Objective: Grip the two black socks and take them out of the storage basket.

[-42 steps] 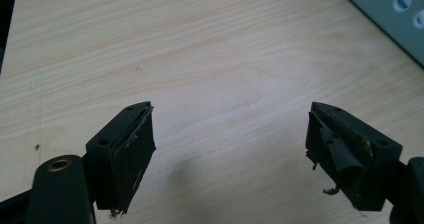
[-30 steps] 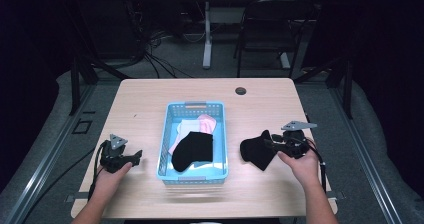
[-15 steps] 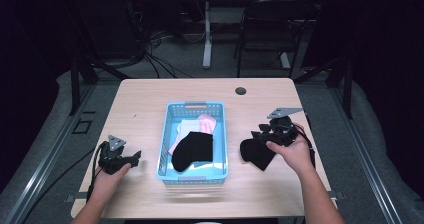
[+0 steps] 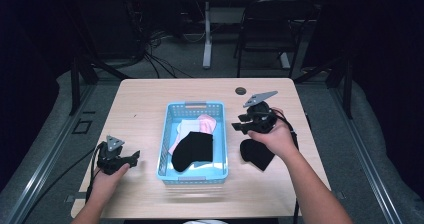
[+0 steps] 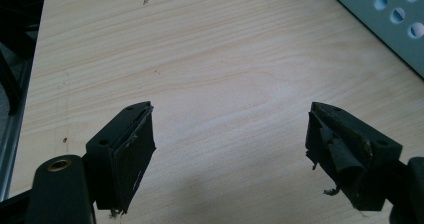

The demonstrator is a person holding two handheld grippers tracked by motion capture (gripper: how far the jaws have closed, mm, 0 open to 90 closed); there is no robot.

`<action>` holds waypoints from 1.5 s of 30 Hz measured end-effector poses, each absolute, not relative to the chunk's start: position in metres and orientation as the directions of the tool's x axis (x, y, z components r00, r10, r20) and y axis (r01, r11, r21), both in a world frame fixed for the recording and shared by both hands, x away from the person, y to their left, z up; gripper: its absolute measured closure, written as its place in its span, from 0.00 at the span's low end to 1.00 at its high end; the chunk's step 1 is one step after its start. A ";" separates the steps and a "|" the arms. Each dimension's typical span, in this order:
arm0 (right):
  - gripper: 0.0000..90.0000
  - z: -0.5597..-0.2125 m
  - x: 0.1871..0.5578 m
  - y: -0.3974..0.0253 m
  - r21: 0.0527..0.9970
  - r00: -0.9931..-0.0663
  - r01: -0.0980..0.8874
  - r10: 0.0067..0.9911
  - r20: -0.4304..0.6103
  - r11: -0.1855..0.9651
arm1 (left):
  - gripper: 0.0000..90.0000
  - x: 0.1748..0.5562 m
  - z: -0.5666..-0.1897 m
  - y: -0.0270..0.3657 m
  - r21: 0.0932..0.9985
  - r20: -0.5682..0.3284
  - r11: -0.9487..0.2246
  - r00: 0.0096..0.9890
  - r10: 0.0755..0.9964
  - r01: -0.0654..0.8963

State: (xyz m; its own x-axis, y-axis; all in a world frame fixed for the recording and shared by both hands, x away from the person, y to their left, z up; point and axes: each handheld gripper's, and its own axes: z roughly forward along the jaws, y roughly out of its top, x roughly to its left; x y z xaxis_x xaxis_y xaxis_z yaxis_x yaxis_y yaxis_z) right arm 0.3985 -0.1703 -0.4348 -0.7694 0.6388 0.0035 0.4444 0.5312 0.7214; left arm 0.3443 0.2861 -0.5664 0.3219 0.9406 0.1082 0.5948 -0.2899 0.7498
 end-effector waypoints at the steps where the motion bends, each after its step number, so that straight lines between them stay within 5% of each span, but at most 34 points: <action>1: 0.65 -0.435 0.400 -0.166 0.721 -0.777 0.436 0.629 0.000 0.539 | 0.22 0.344 -0.566 0.286 0.749 0.107 -0.289 0.322 0.941 0.596; 25: 0.61 -0.480 0.460 -0.042 0.538 -0.886 0.384 0.464 -0.015 0.750 | 0.22 0.345 -0.565 0.285 0.754 0.099 -0.296 0.343 0.934 0.587; 41: 0.59 -0.516 0.477 -0.020 0.354 -0.889 0.432 0.457 0.016 0.829 | 0.22 0.346 -0.564 0.285 0.756 0.108 -0.304 0.348 0.931 0.580; 45: 0.77 -0.521 0.477 -0.019 0.309 -0.890 0.447 0.453 0.058 0.840 | 0.22 0.344 -0.563 0.286 0.757 0.110 -0.306 0.349 0.931 0.577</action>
